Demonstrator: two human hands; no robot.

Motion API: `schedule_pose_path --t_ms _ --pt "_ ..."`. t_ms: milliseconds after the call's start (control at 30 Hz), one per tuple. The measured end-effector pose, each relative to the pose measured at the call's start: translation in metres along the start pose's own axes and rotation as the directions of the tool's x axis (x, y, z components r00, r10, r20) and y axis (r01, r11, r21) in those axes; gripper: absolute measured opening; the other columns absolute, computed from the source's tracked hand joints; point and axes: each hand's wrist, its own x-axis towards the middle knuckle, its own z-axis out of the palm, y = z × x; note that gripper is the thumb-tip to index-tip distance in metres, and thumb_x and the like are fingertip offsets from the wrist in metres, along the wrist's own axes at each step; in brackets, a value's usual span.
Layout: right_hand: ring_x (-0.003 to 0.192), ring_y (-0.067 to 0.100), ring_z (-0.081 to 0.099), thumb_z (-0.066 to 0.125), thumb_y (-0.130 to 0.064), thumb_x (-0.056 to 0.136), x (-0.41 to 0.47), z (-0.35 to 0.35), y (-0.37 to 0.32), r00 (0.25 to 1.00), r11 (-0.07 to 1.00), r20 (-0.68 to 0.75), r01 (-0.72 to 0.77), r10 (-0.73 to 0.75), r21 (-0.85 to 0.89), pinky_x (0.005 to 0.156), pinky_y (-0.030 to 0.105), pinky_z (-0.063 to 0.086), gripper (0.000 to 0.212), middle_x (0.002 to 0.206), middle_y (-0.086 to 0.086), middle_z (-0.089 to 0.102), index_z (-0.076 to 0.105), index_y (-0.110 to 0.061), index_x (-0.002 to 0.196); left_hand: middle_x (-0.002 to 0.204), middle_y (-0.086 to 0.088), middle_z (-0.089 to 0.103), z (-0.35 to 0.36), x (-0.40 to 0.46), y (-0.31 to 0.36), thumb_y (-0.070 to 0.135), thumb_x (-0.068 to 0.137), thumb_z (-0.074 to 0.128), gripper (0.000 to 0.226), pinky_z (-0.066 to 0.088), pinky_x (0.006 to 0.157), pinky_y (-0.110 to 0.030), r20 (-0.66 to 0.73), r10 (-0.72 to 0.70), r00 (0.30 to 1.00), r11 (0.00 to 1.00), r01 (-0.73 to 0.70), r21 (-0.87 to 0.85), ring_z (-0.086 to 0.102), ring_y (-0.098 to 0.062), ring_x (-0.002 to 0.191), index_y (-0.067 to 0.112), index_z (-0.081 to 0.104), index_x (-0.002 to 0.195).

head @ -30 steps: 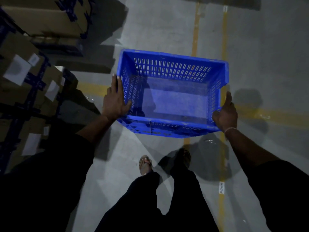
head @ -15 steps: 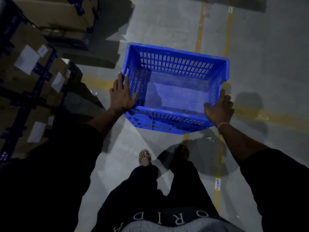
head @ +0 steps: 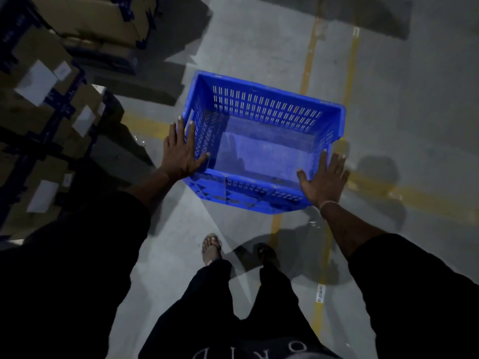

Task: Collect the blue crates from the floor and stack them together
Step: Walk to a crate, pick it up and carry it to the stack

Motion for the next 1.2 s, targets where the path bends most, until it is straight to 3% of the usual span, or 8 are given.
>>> schedule_pose_path --t_ms 133,300,467,567,800,900,1000,1200 --pt "0.156 0.035 -0.002 0.050 -0.071 0.090 0.001 -0.017 -0.004 0.985 0.988 0.112 0.119 -0.130 0.099 0.123 0.059 -0.001 0.094 0.169 0.015 0.007 0.013 -0.024 0.163 0.171 -0.013 -0.011 -0.003 -0.031 0.012 0.091 0.076 0.021 0.116 0.004 0.123 -0.060 0.041 -0.099 0.994 0.987 0.103 -0.124 -0.010 -0.038 0.156 0.019 -0.005 0.164" --pt "0.157 0.027 -0.005 0.048 -0.070 0.094 0.006 -0.052 -0.026 0.916 0.922 0.237 0.248 -0.323 0.299 0.125 0.053 0.000 0.091 0.171 0.008 0.001 0.009 -0.025 0.163 0.169 -0.022 0.000 -0.002 -0.084 0.023 0.103 0.069 0.019 0.134 0.007 0.127 -0.049 -0.005 -0.115 0.993 0.923 0.105 -0.371 -0.001 -0.037 0.157 0.008 -0.001 0.162" --pt "0.157 0.025 -0.007 0.050 -0.065 0.097 0.010 -0.084 -0.056 0.811 0.824 0.284 0.370 -0.512 0.428 0.125 0.053 0.002 0.089 0.171 0.004 -0.003 0.007 -0.024 0.163 0.171 -0.011 -0.004 0.000 -0.139 0.051 0.068 0.092 0.054 0.109 0.007 0.128 -0.044 -0.067 -0.246 0.967 0.848 0.182 -0.497 -0.004 -0.024 0.158 0.010 -0.004 0.163" --pt "0.157 0.026 -0.003 0.052 -0.060 0.098 0.010 -0.098 -0.075 0.743 0.754 0.265 0.455 -0.614 0.473 0.124 0.054 0.008 0.087 0.171 0.004 -0.001 0.008 -0.022 0.163 0.171 -0.010 -0.007 0.003 -0.175 0.063 0.063 0.092 0.055 0.106 0.002 0.126 -0.039 -0.091 -0.345 0.934 0.793 0.238 -0.561 -0.009 -0.022 0.157 0.009 -0.003 0.163" --pt "0.158 0.022 -0.002 0.054 -0.062 0.097 -0.013 -0.117 -0.122 0.584 0.631 0.290 0.544 -0.758 0.554 0.125 0.053 0.009 0.088 0.171 0.001 0.000 0.008 -0.027 0.163 0.172 -0.005 -0.007 0.011 -0.270 0.095 0.058 0.097 0.056 0.099 0.005 0.126 -0.035 -0.144 -0.583 0.799 0.632 0.334 -0.700 -0.007 -0.018 0.157 0.013 -0.002 0.164" --pt "0.157 0.023 0.006 0.056 -0.062 0.095 -0.035 -0.118 -0.143 0.489 0.556 0.283 0.611 -0.825 0.564 0.124 0.053 0.016 0.088 0.171 0.004 0.006 0.011 -0.026 0.163 0.172 0.000 -0.008 0.018 -0.314 0.104 0.061 0.097 0.055 0.098 0.008 0.128 -0.042 -0.151 -0.661 0.735 0.557 0.346 -0.755 -0.004 -0.016 0.158 0.018 -0.002 0.164" --pt "0.156 0.023 0.012 0.058 -0.058 0.096 -0.063 -0.116 -0.163 0.386 0.480 0.288 0.653 -0.876 0.585 0.124 0.049 0.018 0.086 0.169 0.006 0.011 0.014 -0.025 0.162 0.171 0.010 -0.006 0.029 -0.364 0.106 0.078 0.089 0.049 0.103 0.021 0.126 -0.053 -0.125 -0.747 0.653 0.446 0.353 -0.823 0.009 -0.022 0.158 0.030 -0.004 0.163" --pt "0.154 0.025 0.015 0.060 -0.055 0.096 -0.142 -0.109 -0.201 0.179 0.327 0.296 0.737 -0.938 0.591 0.122 0.037 0.015 0.084 0.167 0.008 0.021 0.022 -0.017 0.161 0.171 0.009 -0.009 0.051 -0.468 0.119 0.063 0.097 0.053 0.092 0.035 0.117 -0.045 -0.123 -0.869 0.480 0.300 0.311 -0.902 0.034 -0.026 0.148 0.032 -0.003 0.163"
